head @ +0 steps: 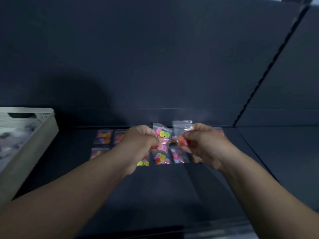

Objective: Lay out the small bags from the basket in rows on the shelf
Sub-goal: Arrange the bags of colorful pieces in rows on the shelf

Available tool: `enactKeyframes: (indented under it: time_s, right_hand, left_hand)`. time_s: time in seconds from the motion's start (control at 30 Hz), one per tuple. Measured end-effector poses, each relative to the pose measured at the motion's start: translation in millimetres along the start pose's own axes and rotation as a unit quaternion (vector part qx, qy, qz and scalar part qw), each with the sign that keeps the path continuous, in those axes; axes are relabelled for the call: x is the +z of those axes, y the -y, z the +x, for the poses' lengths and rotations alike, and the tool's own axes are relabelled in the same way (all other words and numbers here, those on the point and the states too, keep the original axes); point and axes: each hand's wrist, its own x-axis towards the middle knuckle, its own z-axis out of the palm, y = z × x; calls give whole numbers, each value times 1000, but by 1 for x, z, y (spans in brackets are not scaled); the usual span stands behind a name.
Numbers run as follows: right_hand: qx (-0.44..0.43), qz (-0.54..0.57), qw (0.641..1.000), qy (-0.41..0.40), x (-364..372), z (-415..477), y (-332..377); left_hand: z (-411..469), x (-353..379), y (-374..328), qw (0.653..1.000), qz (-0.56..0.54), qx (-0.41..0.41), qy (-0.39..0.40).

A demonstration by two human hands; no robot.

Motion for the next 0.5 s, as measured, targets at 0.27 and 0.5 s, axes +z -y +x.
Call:
enactKeyframes:
  time_s: [0.27, 0.5]
  right_hand:
    - [-19, -158, 983, -94, -111, 11, -31]
    - [-87, -452, 880, -120, -143, 28, -48]
  left_hand:
    - [11, 84, -2, 999, 6, -26, -37]
    - [4, 120, -13, 996, -11, -31, -82]
